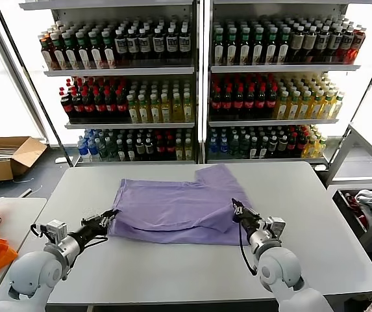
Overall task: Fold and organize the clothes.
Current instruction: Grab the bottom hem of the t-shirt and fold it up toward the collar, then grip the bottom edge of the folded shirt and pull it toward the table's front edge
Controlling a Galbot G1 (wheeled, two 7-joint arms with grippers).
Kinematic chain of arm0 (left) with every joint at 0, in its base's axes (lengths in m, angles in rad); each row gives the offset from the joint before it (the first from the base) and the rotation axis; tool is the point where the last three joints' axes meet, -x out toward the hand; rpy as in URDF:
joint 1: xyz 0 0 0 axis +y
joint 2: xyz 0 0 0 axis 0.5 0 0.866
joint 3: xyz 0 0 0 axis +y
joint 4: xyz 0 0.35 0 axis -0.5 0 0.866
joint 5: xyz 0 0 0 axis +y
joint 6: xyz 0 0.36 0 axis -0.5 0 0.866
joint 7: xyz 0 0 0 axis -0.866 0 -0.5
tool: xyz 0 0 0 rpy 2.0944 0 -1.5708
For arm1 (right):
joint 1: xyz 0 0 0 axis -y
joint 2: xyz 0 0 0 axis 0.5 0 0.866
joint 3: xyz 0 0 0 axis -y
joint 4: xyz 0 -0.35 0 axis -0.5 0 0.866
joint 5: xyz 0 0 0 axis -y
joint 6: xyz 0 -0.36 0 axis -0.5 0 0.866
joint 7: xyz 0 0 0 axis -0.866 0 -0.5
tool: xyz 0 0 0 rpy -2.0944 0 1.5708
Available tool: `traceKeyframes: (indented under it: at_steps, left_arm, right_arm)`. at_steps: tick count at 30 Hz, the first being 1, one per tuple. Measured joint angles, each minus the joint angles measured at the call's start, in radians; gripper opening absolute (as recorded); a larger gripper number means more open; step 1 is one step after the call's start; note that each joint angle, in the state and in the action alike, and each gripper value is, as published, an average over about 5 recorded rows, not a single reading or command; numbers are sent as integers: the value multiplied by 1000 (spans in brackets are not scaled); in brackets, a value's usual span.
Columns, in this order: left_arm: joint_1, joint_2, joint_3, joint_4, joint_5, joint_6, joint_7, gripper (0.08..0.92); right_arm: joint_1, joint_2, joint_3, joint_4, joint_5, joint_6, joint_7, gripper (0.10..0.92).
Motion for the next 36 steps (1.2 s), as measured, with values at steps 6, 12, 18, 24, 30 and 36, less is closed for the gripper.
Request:
traceKeyframes:
  at_steps: [6, 12, 18, 24, 30, 36]
  left_arm:
    - [-25, 8, -8, 29, -23, 1, -23, 420]
    - [-3, 15, -24, 20, -35, 3, -50, 593]
    - [57, 3, -24, 0, -32, 0, -69, 763]
    - [88, -10, -11, 2, -30, -1, -77, 821]
    - [88, -12, -5, 21, -43, 5, -75, 823]
    - [76, -17, -2, 50, -62, 11, -71, 768]
  right_arm:
    - [-33, -26, 24, 32, -30, -15, -13, 439]
    - [-132, -56, 88, 125, -62, -27, -18, 613]
    - [-245, -58, 135, 200, -91, -41, -6, 776]
    - [-305, -45, 140, 228, -109, -57, 7, 809]
    - [-313, -27, 108, 218, -119, -70, 18, 672]
    - [-303, -13, 74, 182, -124, -77, 22, 498]
